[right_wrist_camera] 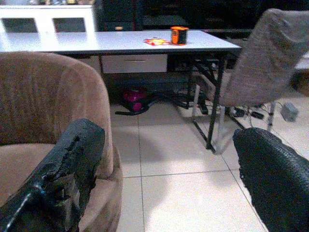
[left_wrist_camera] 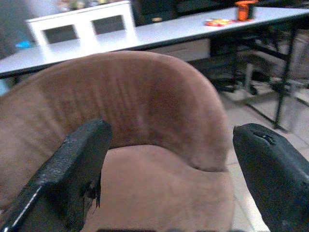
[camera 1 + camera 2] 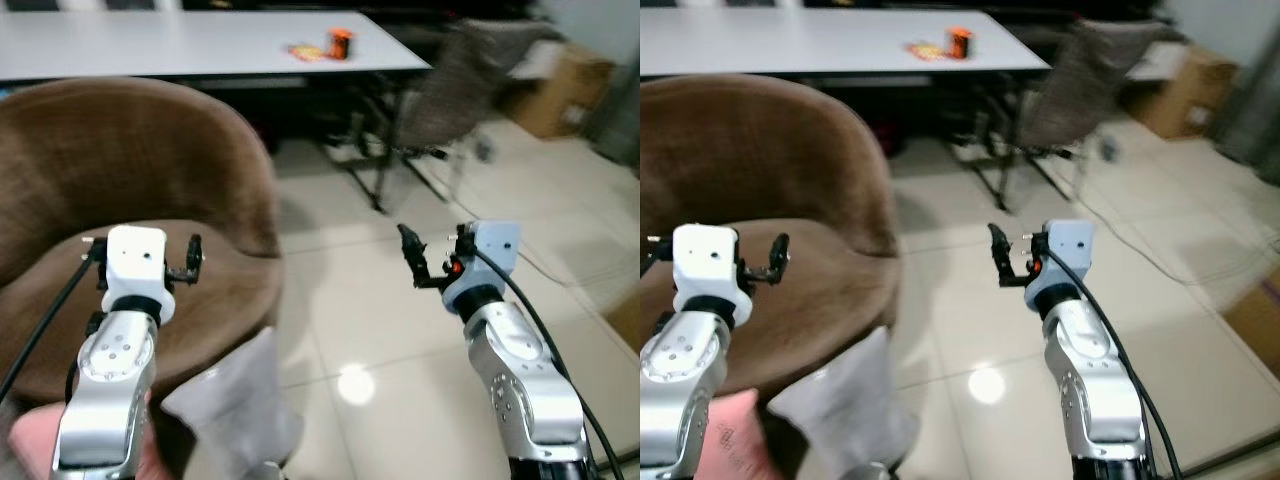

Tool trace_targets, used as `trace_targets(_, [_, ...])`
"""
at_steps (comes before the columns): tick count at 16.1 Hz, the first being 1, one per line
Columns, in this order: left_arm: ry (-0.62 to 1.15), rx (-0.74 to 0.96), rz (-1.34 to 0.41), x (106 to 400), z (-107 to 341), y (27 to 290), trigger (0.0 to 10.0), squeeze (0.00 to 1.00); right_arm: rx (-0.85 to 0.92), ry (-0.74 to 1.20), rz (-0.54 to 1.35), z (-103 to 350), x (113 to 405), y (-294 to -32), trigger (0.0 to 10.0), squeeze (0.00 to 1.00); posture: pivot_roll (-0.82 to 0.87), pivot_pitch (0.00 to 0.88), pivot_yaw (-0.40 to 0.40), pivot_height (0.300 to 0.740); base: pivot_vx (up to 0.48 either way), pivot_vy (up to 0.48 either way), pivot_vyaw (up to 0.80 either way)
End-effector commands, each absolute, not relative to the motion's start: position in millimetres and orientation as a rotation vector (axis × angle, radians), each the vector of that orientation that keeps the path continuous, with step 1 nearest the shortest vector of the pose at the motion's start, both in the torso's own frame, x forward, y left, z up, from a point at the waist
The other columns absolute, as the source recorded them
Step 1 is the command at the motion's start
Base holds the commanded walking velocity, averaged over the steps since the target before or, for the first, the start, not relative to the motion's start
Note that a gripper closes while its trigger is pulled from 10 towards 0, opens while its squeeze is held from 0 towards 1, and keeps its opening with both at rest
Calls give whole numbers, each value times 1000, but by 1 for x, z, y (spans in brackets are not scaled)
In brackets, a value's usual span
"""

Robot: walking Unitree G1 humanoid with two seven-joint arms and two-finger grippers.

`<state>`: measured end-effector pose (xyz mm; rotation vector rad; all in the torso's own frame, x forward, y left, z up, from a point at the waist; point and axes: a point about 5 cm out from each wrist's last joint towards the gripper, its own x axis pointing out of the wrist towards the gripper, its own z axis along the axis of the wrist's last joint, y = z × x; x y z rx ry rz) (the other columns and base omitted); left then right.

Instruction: Move the pillow to the sofa from floor

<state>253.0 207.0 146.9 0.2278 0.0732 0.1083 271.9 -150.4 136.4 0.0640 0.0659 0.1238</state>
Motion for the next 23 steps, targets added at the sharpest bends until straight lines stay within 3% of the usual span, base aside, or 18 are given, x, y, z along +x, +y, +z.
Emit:
trace_targets(1, [49,214,87,255,151,202,10000,0,26,56,101,138,275,-155,10000,1000,18,0,-31,740,0,0,800])
trace_targets(13, [69,223,66,245,147,198,10000,0,-18,63,135,140,272,-151,10000,1000,18,0,-47,740,0,-337,800])
trace_targets(21, [33,196,16,241,151,197,10000,0,-10,47,78,142,270,-154,10000,1000,15,0,-32,740,67,0,0])
trace_targets(23, [30,199,15,242,152,197,10000,0,-17,51,79,142,269,-154,10000,1000,11,0,-26,740,358,0,800])
